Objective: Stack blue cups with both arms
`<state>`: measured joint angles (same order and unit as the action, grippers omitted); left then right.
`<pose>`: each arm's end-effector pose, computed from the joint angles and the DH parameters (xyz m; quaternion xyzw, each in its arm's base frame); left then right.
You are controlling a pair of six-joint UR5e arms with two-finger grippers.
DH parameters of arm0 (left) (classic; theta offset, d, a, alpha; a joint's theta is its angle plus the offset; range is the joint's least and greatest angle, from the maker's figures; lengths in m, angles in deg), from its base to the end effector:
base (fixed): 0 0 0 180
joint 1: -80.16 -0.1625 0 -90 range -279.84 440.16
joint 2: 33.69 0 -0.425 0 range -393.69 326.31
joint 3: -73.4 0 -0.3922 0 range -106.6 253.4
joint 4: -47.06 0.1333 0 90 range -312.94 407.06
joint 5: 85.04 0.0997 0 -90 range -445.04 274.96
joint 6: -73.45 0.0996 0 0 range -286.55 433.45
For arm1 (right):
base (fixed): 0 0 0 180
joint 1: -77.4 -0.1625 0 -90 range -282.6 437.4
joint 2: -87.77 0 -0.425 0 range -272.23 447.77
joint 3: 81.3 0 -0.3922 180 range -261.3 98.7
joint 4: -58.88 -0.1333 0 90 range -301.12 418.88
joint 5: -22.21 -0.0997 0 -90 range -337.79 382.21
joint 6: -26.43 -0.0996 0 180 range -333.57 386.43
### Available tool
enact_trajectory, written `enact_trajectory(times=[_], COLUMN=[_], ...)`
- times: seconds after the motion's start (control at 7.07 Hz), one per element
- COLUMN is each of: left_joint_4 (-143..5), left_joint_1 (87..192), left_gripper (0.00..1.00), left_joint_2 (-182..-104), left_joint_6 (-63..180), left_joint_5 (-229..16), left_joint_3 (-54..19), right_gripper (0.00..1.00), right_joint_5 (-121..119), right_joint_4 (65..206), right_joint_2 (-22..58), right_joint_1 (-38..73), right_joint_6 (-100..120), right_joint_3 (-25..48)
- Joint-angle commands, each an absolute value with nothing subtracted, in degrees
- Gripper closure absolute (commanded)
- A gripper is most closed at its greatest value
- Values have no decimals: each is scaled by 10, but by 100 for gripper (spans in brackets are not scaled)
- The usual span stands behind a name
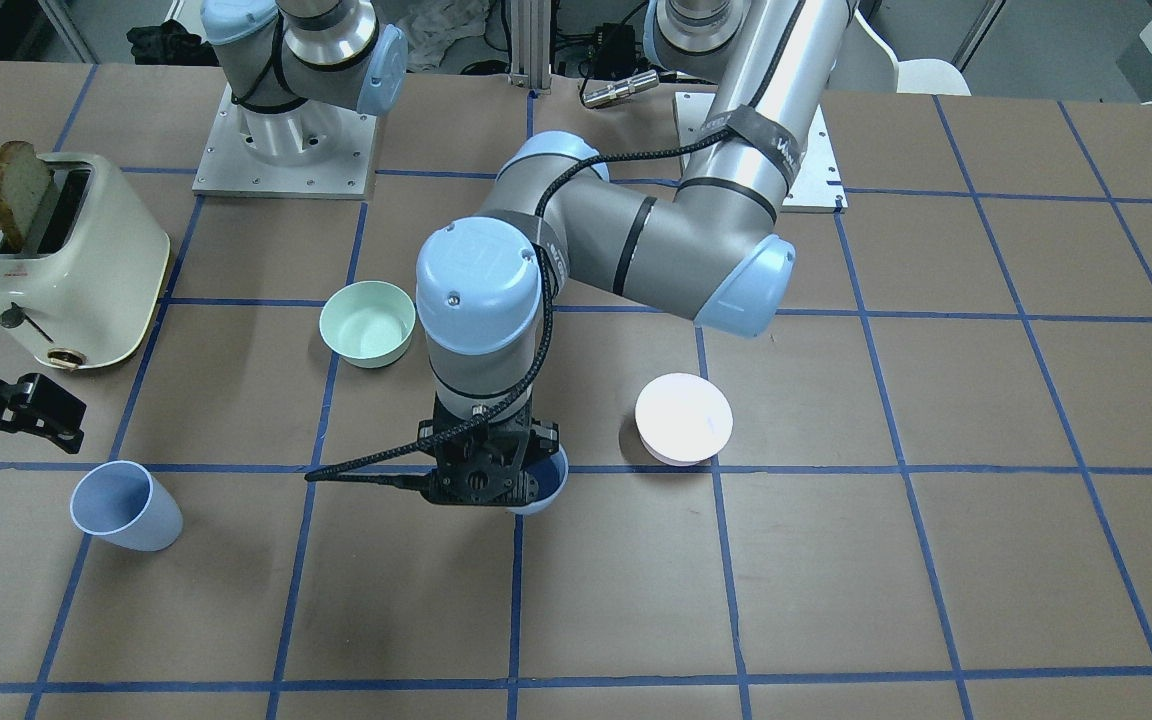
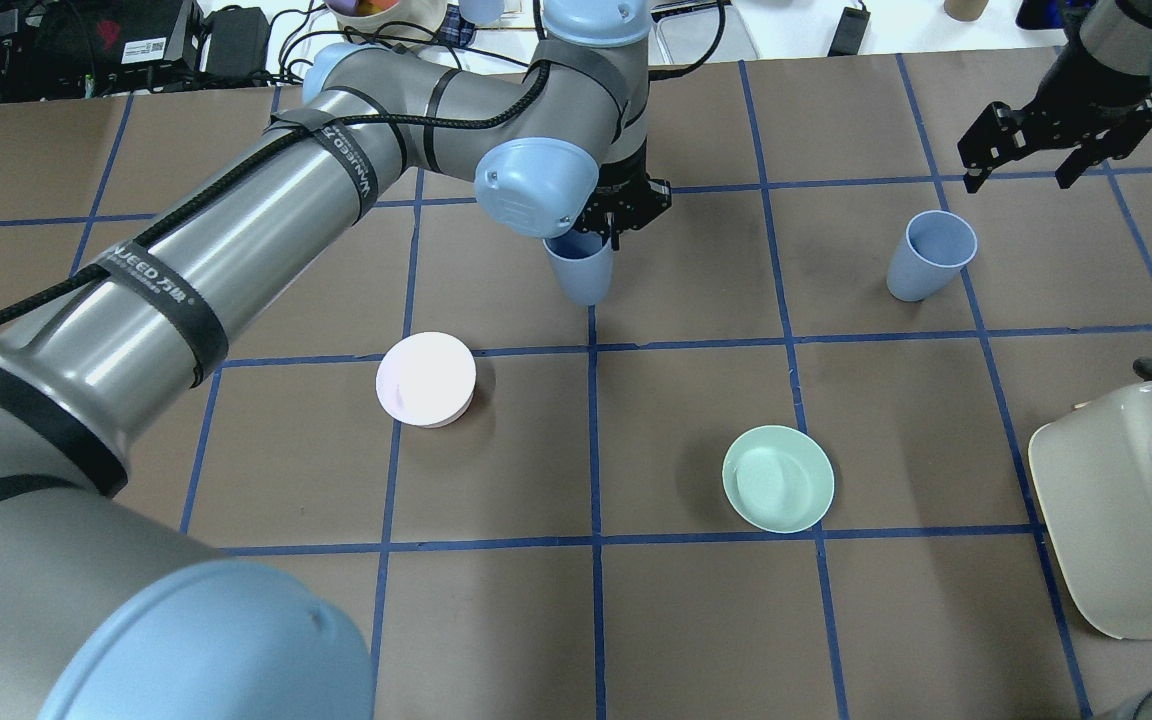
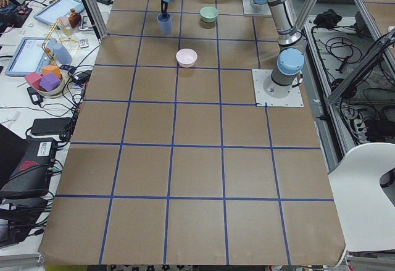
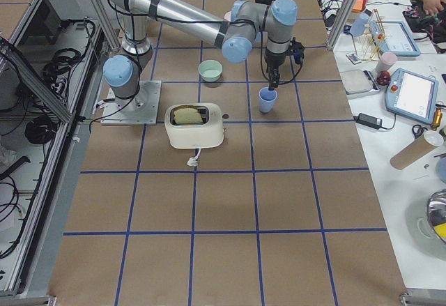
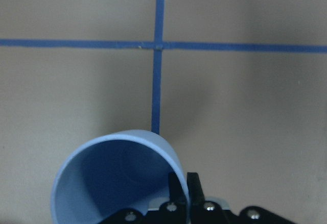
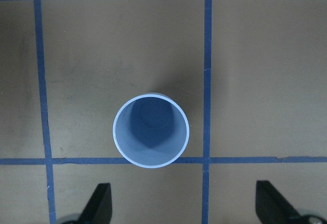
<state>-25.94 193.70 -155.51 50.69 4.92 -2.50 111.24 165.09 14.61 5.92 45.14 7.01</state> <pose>-0.4003 -0.5849 0.3034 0.0068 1.0000 0.0059 0.0021 -0.0636 -0.6149 0.3691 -0.0017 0.9999 -0.0115 0.0051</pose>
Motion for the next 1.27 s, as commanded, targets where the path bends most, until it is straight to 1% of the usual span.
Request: enact_trajectory(times=[0.0, 0.28, 0.42, 0.57, 0.85, 0.99, 1.13], left_joint_4=[-285, -214, -151, -128, -131, -131, -129], left_joint_1=[1948, 1963, 1974, 1978, 1978, 1978, 1977], left_gripper=[100, 100, 100, 100, 100, 94, 40], left_joint_2=[-1489, -1471, -1481, -1469, -1461, -1465, -1475], left_joint_6=[446, 365, 338, 334, 340, 340, 339], left_joint_5=[43, 28, 25, 22, 31, 32, 33], left_joint_3=[-132, -185, -206, -222, -236, -238, -237], right_gripper=[0, 0, 0, 0, 0, 0, 0], right_joint_5=[1096, 1101, 1102, 1102, 1104, 1103, 1103], right_joint_4=[1657, 1690, 1694, 1701, 1702, 1703, 1707], right_joint_2=[176, 210, 220, 225, 226, 226, 226], right_joint_1=[62, 62, 63, 63, 63, 64, 64], right_joint_6=[457, 457, 456, 455, 452, 455, 455], right_joint_3=[71, 73, 74, 75, 76, 76, 76])
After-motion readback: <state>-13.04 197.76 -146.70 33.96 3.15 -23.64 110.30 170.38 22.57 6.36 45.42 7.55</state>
